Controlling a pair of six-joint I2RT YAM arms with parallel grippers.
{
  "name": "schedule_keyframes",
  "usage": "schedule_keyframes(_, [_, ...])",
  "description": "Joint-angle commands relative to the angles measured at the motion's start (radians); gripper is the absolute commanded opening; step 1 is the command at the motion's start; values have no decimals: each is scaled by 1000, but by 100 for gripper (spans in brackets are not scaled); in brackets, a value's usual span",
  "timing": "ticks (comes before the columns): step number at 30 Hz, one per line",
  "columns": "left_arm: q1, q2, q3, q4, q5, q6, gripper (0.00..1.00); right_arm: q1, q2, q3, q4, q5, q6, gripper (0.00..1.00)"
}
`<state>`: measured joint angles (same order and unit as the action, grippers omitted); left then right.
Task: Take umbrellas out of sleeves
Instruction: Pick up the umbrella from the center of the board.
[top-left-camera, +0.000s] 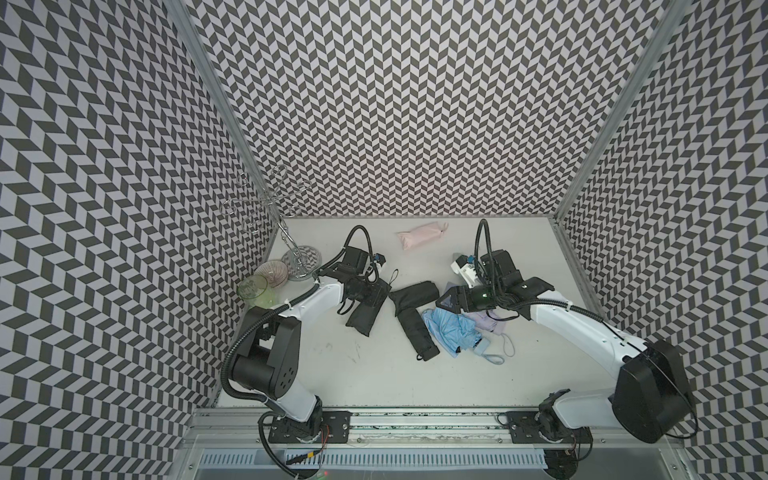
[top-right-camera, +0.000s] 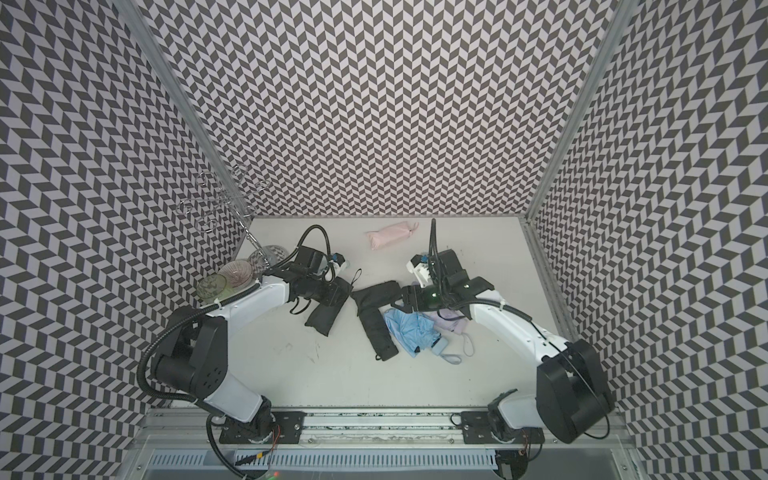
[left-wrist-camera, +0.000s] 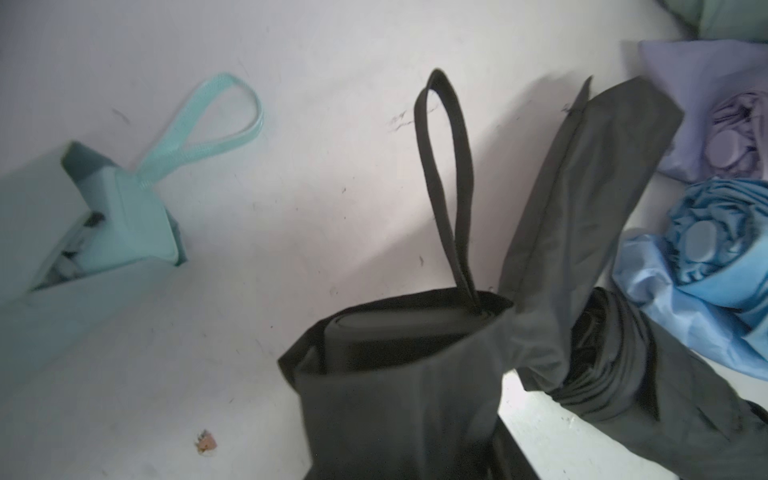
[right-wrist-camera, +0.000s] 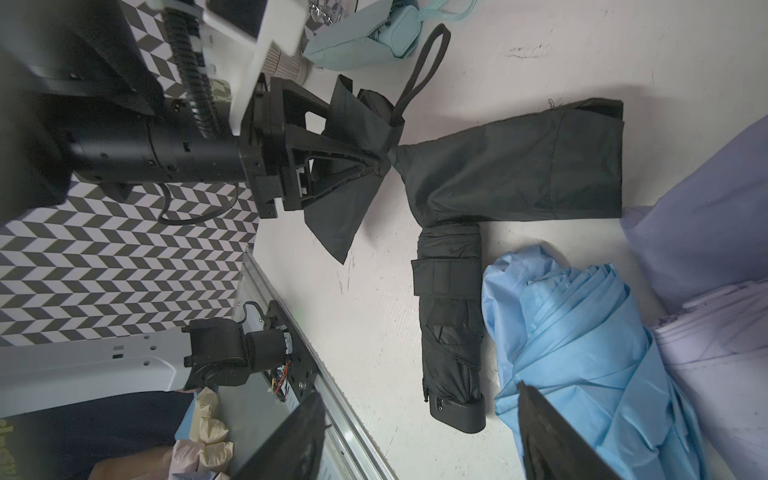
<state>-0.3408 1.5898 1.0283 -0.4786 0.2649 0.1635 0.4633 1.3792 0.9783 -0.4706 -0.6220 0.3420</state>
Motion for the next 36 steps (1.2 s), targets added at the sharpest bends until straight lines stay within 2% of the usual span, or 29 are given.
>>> schedule_keyframes(1, [-4,-37,12,36,82,85,17,-22,-32,-3,36,-49,-6,72])
schedule_keyframes(14, [-2,-106,9,56,217,224,8,-87,-40,23,-15,-124,-47,72])
schedule_keyframes(16, [-3,-102,21,47,199,220,7,-90,-40,22,-19,-129,-52,72])
schedule_keyframes(19, [-3,-101,27,48,263,242,4,-96,-47,16,-15,-141,-51,72])
schedule_keyframes(29, [-16,-119,-16,110,460,295,4,-139,-63,8,-1,-188,-42,72])
schedule_keyframes(36, [-71,-131,-36,94,483,368,4,-141,-43,5,17,-268,-52,72])
